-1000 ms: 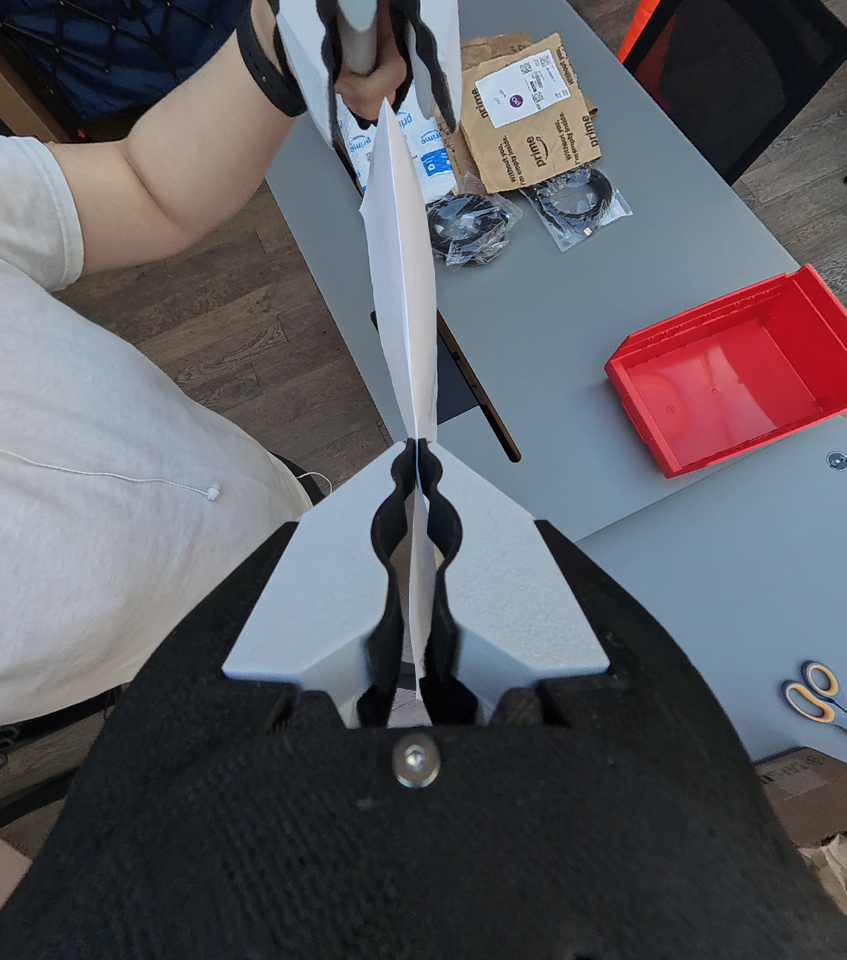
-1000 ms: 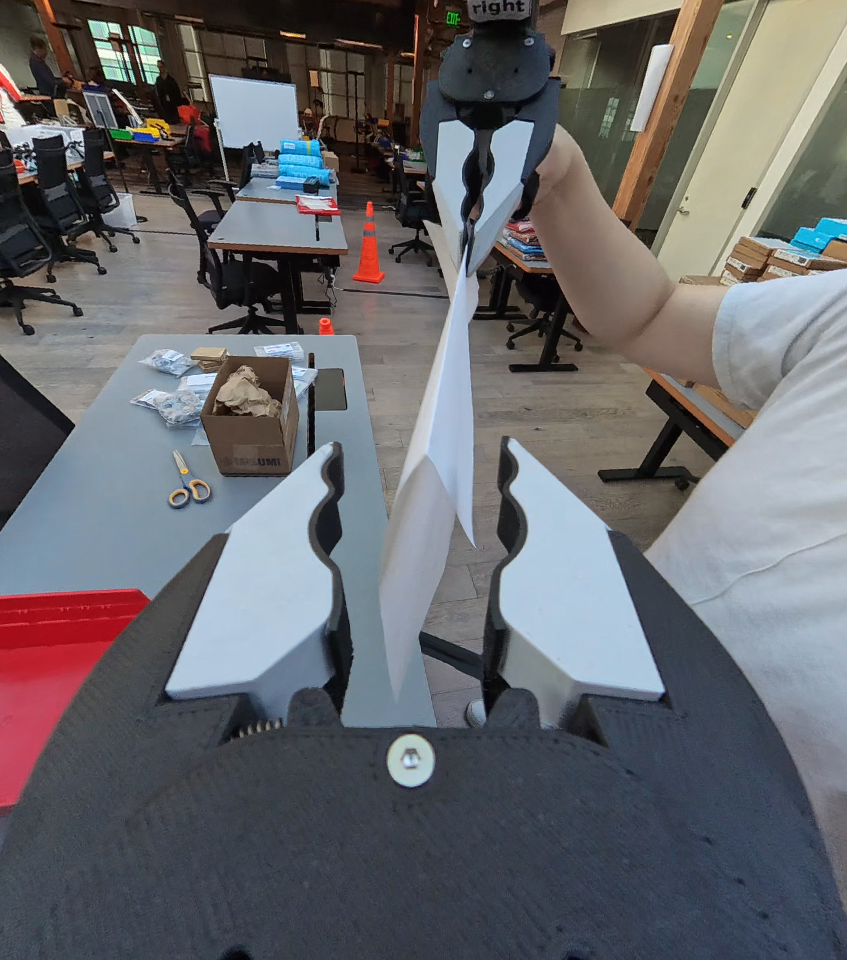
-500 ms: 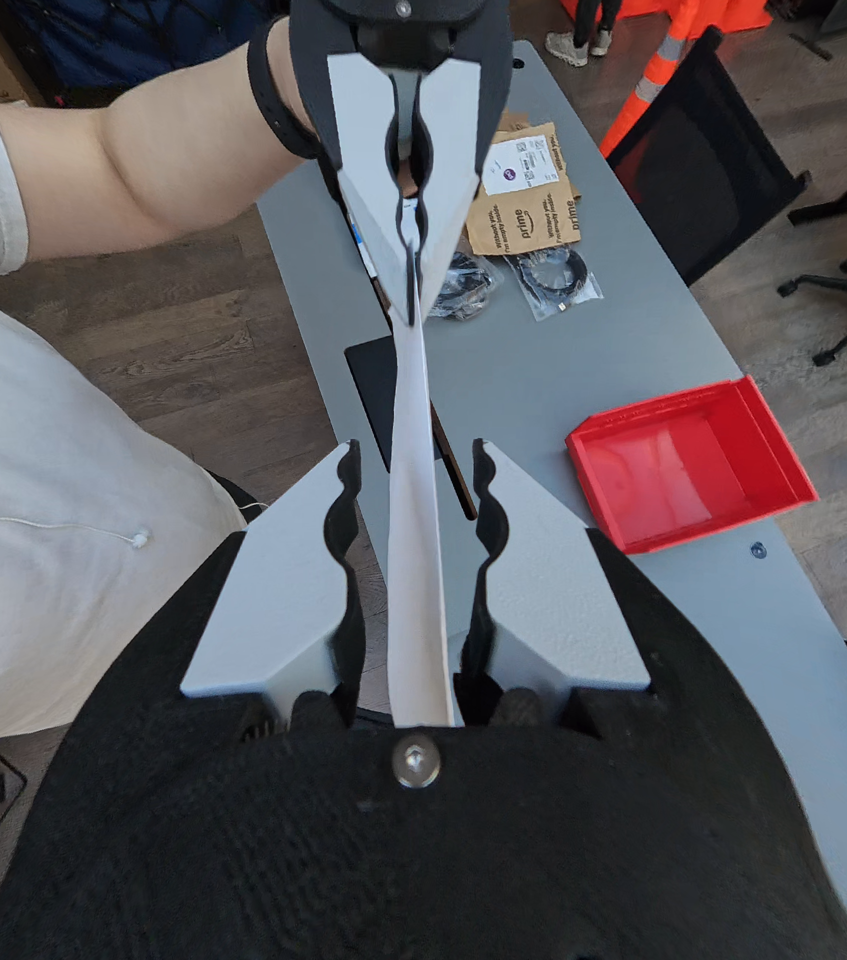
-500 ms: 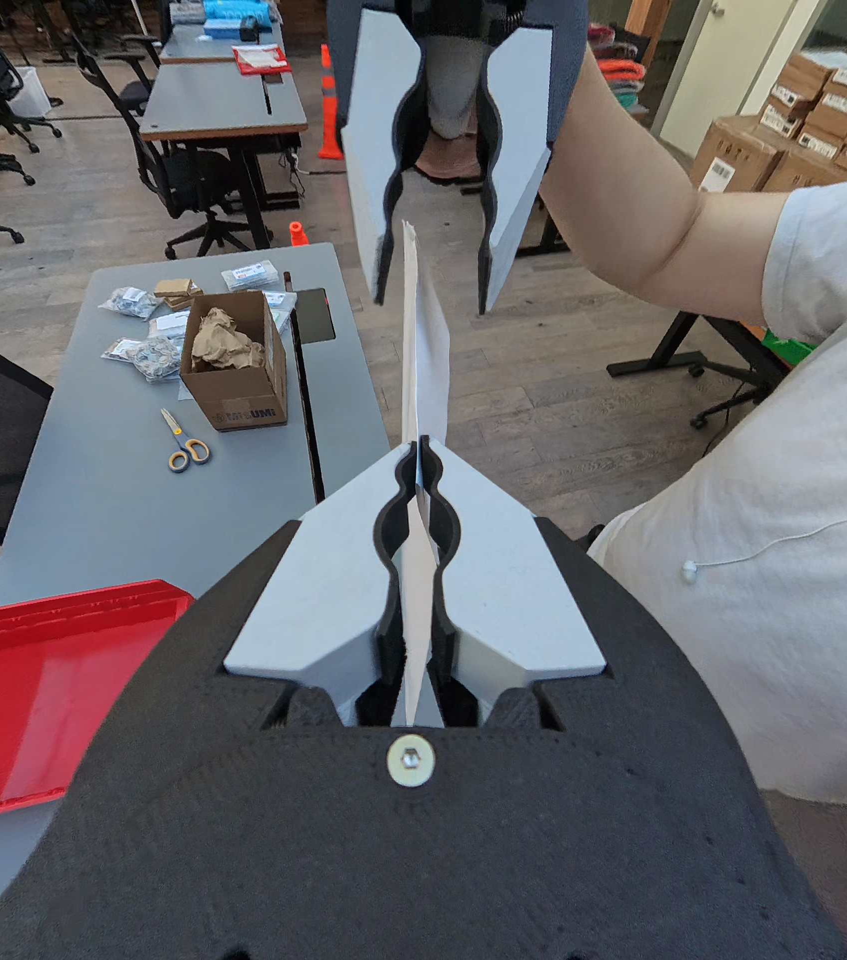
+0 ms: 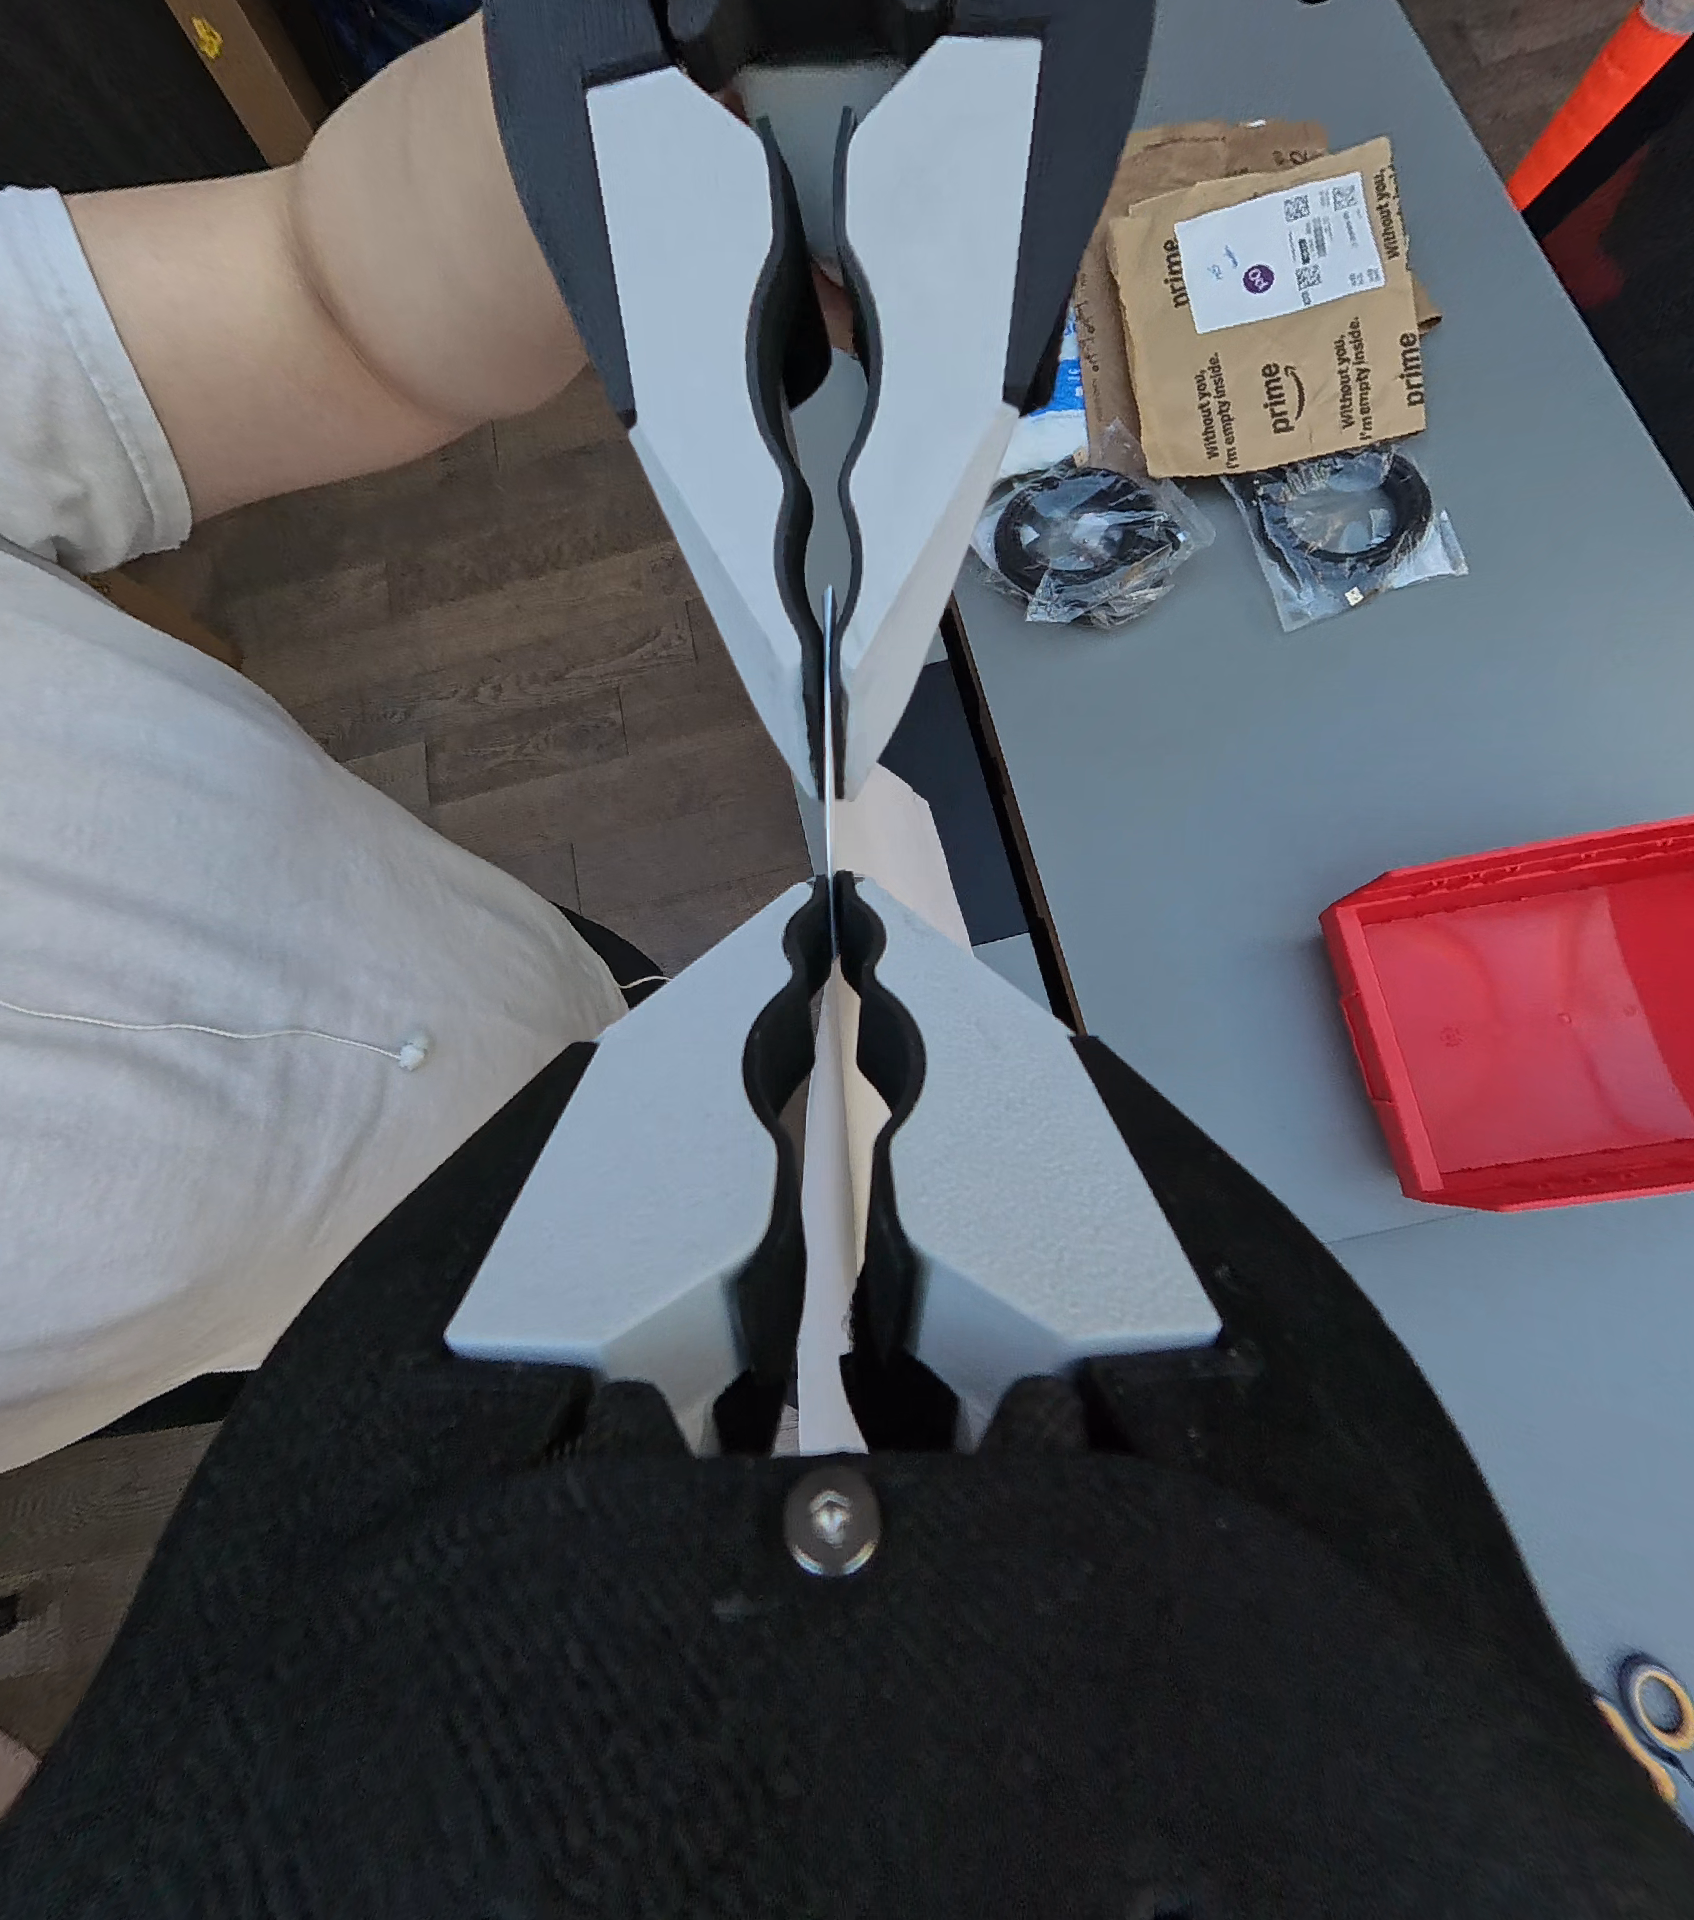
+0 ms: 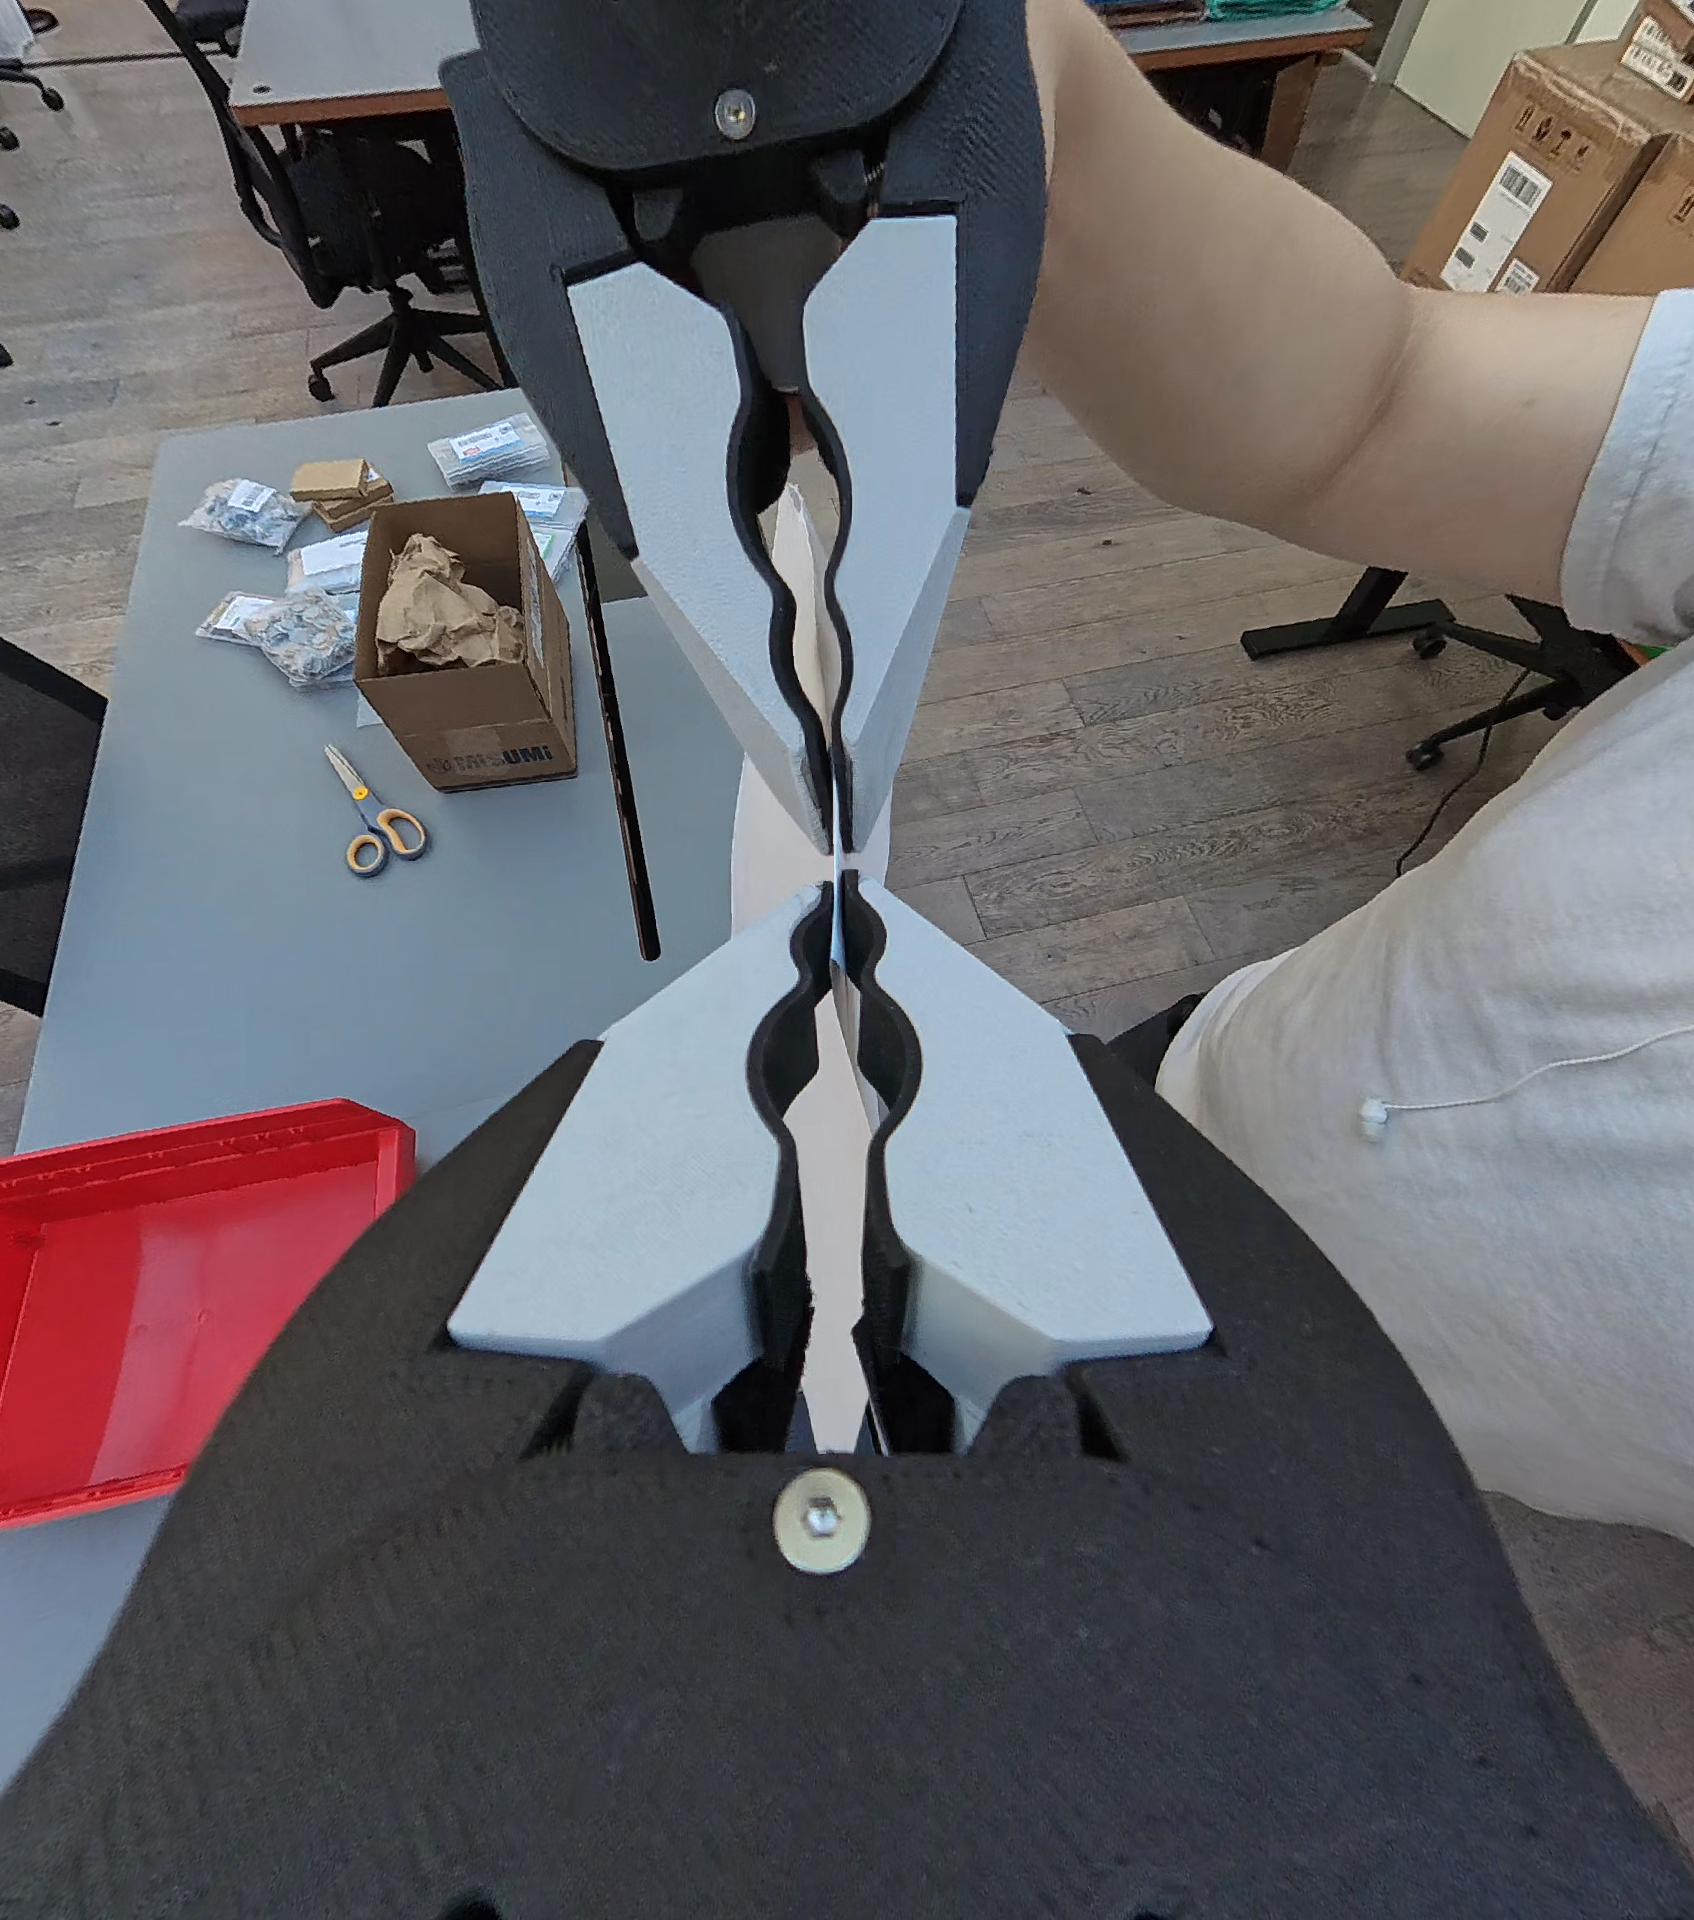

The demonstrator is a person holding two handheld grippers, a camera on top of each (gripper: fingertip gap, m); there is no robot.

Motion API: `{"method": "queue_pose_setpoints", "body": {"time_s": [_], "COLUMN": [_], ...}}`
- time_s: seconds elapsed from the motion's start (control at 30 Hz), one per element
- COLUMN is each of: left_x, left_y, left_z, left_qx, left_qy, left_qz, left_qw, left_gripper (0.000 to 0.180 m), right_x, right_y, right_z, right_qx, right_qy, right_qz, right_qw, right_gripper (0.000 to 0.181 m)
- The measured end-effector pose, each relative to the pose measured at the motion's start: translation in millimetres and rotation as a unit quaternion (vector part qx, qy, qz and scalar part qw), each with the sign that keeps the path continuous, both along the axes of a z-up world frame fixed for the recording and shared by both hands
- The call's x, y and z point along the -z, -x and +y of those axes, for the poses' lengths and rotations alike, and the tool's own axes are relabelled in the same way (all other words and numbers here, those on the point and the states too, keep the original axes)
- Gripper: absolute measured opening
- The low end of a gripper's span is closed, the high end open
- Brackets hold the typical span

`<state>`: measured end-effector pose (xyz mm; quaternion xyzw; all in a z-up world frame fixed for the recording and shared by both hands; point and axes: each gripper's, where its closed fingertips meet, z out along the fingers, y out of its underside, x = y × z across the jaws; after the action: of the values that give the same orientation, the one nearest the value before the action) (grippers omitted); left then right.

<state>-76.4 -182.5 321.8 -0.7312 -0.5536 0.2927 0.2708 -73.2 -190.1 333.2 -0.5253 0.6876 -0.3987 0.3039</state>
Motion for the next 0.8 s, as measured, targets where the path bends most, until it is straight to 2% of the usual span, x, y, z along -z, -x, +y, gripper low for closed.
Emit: {"method": "queue_pose_setpoints", "body": {"time_s": [0.6,0.8], "left_x": [6.2,4.7], "left_y": [-53.0,-63.3], "left_z": [-20.1,-27.2], "left_qx": [0.035,0.040], "left_qy": [0.043,0.061], "left_qz": [0.012,0.036], "left_qw": [0.998,0.997], "left_gripper": [0.000,0.000], "right_x": [-15.9,-24.8], "right_y": [4.4,8.8], "right_z": [-4.8,-5.9], "right_qx": [-0.005,-0.009], "right_qy": [-0.035,-0.039], "right_qz": [0.013,0.003], "right_qw": [0.999,0.999], "right_gripper": [0.000,0.000]}}
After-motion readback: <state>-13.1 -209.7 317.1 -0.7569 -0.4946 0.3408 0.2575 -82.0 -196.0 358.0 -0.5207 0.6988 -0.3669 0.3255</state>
